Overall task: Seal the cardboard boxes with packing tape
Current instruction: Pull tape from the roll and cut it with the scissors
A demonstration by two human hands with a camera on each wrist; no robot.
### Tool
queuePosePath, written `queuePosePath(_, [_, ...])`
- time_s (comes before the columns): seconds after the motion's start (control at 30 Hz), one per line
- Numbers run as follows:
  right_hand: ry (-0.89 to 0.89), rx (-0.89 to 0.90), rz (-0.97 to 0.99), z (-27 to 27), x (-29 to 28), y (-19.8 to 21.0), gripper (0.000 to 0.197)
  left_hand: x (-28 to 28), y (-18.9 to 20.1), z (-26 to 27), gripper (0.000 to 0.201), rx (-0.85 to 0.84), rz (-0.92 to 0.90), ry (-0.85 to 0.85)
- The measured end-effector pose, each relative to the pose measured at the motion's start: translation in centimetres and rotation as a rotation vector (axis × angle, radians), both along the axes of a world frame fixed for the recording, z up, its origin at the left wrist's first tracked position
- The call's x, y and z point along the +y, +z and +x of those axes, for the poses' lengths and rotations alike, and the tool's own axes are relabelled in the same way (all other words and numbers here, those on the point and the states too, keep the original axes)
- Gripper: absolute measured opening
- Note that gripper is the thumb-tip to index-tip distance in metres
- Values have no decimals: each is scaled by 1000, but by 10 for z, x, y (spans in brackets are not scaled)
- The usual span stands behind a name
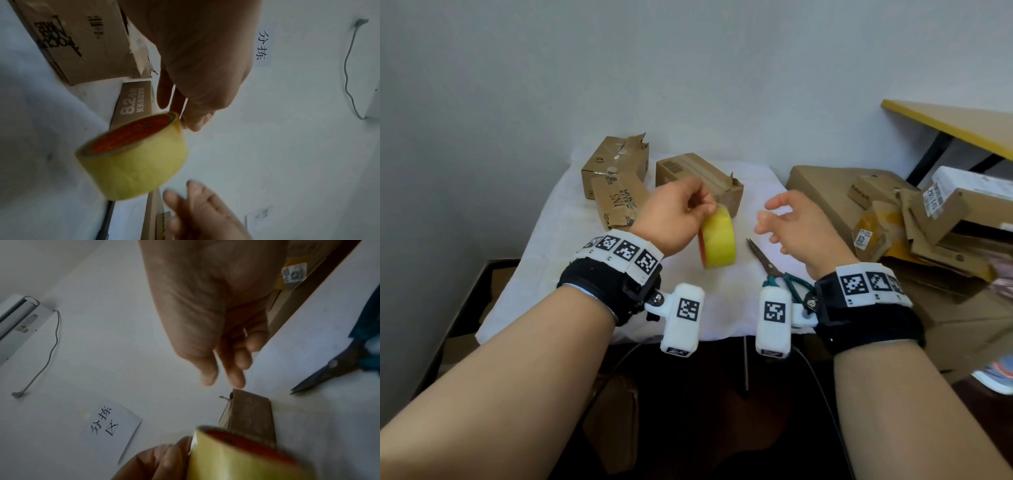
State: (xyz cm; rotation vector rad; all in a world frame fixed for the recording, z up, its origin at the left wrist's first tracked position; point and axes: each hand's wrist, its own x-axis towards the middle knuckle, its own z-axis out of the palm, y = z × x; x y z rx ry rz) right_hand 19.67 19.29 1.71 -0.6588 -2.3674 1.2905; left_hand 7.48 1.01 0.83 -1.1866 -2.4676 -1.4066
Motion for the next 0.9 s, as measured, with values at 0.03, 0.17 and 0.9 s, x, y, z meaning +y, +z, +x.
queuePosePath(0.03, [-53,-77,78,1,9,-4,11,0,0,0,4,-6,-19,0])
queuePosePath(0.17, [0,-605,423,5,27,-19,5,1,0,2,6,0,-112,9])
queuePosePath(0.9, [-23,-832,433,19,23,-17,22,2,-4,3,13,93,-227,11])
